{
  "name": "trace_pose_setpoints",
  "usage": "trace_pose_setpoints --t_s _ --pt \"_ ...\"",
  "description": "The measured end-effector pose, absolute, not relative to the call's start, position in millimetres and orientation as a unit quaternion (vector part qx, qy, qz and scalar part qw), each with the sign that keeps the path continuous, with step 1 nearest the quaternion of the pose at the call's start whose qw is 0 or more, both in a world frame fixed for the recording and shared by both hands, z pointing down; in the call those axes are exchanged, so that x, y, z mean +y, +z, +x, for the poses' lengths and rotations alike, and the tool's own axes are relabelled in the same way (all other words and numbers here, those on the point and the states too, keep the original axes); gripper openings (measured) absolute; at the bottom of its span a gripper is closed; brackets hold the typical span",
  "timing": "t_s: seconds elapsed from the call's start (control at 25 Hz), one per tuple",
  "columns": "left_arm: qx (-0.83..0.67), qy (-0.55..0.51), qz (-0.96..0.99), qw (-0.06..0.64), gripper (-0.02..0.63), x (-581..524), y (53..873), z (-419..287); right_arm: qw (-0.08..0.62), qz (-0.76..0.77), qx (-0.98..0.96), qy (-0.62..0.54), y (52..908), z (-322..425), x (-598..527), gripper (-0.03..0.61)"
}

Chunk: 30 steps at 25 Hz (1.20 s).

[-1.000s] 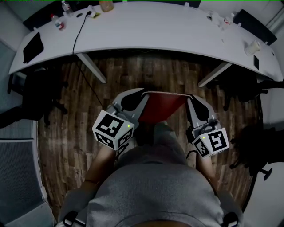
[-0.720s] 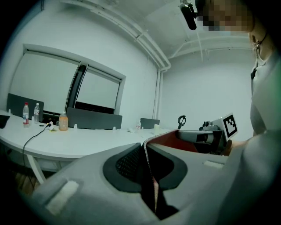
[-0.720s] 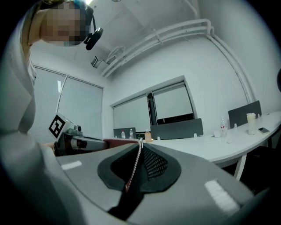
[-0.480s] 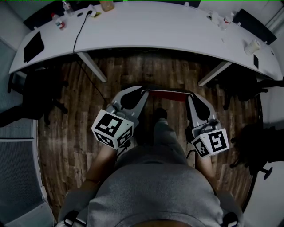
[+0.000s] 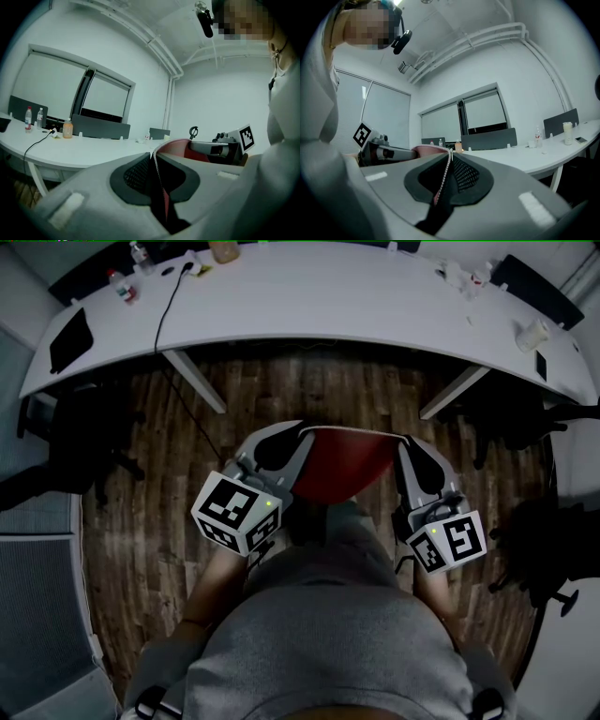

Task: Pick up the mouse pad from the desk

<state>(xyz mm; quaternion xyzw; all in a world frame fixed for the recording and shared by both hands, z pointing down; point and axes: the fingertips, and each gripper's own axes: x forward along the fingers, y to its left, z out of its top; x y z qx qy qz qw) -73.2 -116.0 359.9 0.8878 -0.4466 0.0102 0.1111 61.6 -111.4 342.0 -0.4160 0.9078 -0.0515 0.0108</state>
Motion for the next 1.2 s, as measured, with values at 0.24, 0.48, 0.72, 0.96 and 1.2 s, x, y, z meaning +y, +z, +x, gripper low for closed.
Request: trace_pose_setpoints --t_s 0.24,0.48,0.72,0.96,1.2 --pt "-0.450 0.015 0.886 0.109 0.031 -114 360 -75 0.013 -0.420 0.906 -0.049 343 61 -110 0.023" --pt "-0.448 0.015 0.888 0.105 0.032 -113 359 -70 0.017 -0.423 0.904 -0.054 342 66 -109 0.023" --pt "-0.444 0.014 0.890 0.101 0.032 -113 356 -64 0.019 -0.428 0.902 -0.050 339 72 -108 0.023" --pt "-0.439 0.015 0.892 0.106 0.032 -110 357 -61 0.021 -0.429 0.901 -0.055 339 75 -103 0.023" --pt "-0.430 0.020 0.895 0.118 0.032 -105 362 -55 0.015 -0.431 0.899 -0.075 344 81 -98 0.023"
